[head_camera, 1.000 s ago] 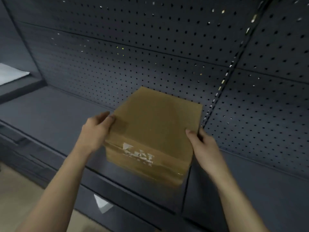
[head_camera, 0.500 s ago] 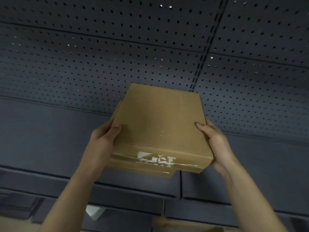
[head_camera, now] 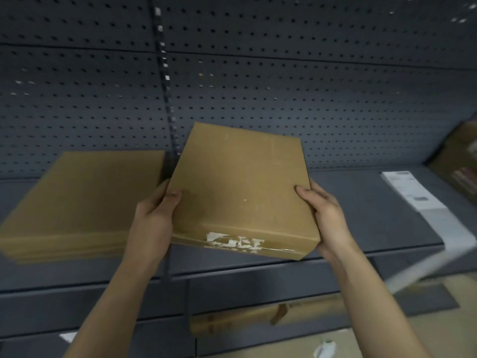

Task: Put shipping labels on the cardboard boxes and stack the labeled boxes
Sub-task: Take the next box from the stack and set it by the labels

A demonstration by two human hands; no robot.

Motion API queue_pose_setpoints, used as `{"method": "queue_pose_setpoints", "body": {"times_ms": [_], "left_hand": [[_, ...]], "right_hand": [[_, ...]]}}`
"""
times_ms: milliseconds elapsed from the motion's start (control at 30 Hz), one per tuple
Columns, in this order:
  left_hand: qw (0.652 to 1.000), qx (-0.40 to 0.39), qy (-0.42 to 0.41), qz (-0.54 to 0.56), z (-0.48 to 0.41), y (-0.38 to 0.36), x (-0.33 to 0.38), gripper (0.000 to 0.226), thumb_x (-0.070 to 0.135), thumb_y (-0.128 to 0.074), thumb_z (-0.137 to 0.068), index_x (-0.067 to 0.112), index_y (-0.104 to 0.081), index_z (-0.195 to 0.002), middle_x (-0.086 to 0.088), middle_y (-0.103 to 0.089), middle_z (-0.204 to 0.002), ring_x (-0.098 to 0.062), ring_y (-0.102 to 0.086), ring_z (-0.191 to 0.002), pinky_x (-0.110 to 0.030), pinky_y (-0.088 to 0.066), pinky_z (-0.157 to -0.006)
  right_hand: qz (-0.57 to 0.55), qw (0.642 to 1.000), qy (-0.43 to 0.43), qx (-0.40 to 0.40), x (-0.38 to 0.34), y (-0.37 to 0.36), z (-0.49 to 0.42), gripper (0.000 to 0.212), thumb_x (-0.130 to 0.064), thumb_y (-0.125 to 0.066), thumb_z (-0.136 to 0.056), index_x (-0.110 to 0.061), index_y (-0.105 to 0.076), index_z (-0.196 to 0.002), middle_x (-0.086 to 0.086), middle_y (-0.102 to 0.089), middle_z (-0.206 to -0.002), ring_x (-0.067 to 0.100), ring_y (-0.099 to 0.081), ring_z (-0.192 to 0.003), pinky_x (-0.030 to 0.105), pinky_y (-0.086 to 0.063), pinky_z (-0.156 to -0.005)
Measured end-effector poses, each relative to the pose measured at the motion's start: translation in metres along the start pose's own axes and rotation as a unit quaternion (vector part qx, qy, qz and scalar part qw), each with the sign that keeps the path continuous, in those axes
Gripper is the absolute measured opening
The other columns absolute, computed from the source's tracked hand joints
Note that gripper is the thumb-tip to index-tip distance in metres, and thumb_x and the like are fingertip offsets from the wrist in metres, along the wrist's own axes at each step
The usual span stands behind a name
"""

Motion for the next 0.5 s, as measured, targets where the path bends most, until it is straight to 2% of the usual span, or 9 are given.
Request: {"method": "queue_pose_setpoints", "body": {"times_ms": [33, 67, 133, 200, 267, 367, 433, 500], "left_hand": [[1.000, -0.006, 0.001, 0.004, 0.006, -0.021, -0.003, 0.024, 0.029, -0.053, -0.099, 0.031, -0.071, -0.114, 0.016, -0.073, -0.099, -0.011, -0.066, -0.105, -0.039, -0.049, -0.099], [1.000, -0.015, -0.001, 0.004, 0.012, -0.043, -0.006, 0.023, 0.027, -0.052, -0.100, 0.033, -0.070, -0.113, 0.020, -0.073, -0.099, -0.004, -0.066, -0.102, -0.034, -0.048, -0.098], [1.000, -0.028, 0.002, -0.003, 0.024, -0.086, -0.013, 0.026, 0.025, -0.050, -0.101, 0.041, -0.069, -0.094, 0.030, -0.072, -0.089, 0.008, -0.065, -0.089, -0.028, -0.046, -0.093], [0.999, -0.031, 0.010, -0.005, 0.032, -0.122, -0.022, 0.030, 0.023, -0.050, -0.101, 0.044, -0.067, -0.087, 0.030, -0.072, -0.087, 0.007, -0.065, -0.090, -0.031, -0.047, -0.095], [0.999, -0.035, 0.018, -0.014, 0.040, -0.157, -0.033, 0.029, 0.024, -0.050, -0.101, 0.046, -0.067, -0.090, 0.027, -0.072, -0.093, -0.001, -0.065, -0.099, -0.035, -0.046, -0.101], [0.999, -0.040, 0.017, -0.018, 0.045, -0.187, -0.041, 0.029, 0.027, -0.048, -0.102, 0.049, -0.066, -0.094, 0.028, -0.071, -0.098, -0.003, -0.062, -0.105, -0.031, -0.044, -0.098], [0.999, -0.040, 0.022, -0.013, 0.047, -0.203, -0.044, 0.025, 0.027, -0.047, -0.102, 0.045, -0.063, -0.104, 0.027, -0.066, -0.102, 0.001, -0.060, -0.103, -0.023, -0.044, -0.092], [0.999, -0.040, 0.028, -0.012, 0.045, -0.217, -0.047, 0.024, 0.025, -0.045, -0.103, 0.045, -0.059, -0.104, 0.029, -0.062, -0.098, 0.011, -0.058, -0.092, -0.013, -0.042, -0.081]], "right_hand": [[0.003, 1.000, -0.001, 0.006, -0.002, 0.022, -0.001, 0.032, -0.016, -0.054, -0.098, -0.017, -0.064, -0.129, 0.005, -0.073, -0.117, 0.023, -0.071, -0.101, 0.029, -0.058, -0.073], [0.004, 1.000, -0.004, 0.012, -0.003, 0.044, -0.001, 0.032, -0.017, -0.054, -0.098, -0.017, -0.064, -0.129, 0.006, -0.073, -0.118, 0.024, -0.070, -0.102, 0.030, -0.057, -0.074], [0.006, 1.000, -0.012, 0.023, -0.005, 0.088, -0.005, 0.032, -0.017, -0.055, -0.098, -0.017, -0.064, -0.129, 0.007, -0.073, -0.118, 0.026, -0.070, -0.102, 0.032, -0.056, -0.075], [0.009, 0.999, -0.017, 0.031, -0.007, 0.127, -0.011, 0.032, -0.017, -0.055, -0.098, -0.017, -0.064, -0.129, 0.009, -0.072, -0.120, 0.028, -0.069, -0.104, 0.035, -0.055, -0.079], [0.015, 0.999, -0.020, 0.033, -0.008, 0.163, -0.016, 0.033, -0.017, -0.056, -0.097, -0.016, -0.063, -0.130, 0.010, -0.072, -0.121, 0.031, -0.068, -0.108, 0.038, -0.054, -0.084], [0.018, 0.999, -0.028, 0.032, -0.008, 0.192, -0.028, 0.033, -0.018, -0.057, -0.097, -0.017, -0.064, -0.129, 0.009, -0.072, -0.119, 0.029, -0.069, -0.105, 0.039, -0.054, -0.086], [0.026, 0.999, -0.034, 0.028, -0.008, 0.205, -0.039, 0.032, -0.017, -0.057, -0.097, -0.017, -0.064, -0.128, 0.009, -0.073, -0.117, 0.027, -0.070, -0.101, 0.038, -0.054, -0.082], [0.040, 0.998, -0.041, 0.025, -0.006, 0.214, -0.053, 0.031, -0.017, -0.058, -0.096, -0.015, -0.065, -0.127, 0.010, -0.073, -0.115, 0.028, -0.070, -0.100, 0.039, -0.055, -0.083]]}}
Point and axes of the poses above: each hand's wrist, its own z-axis away from the middle knuckle, its own y-axis out of the back of the hand, x = y × z, the point moved 8 cm from there along -z, towards the middle knuckle
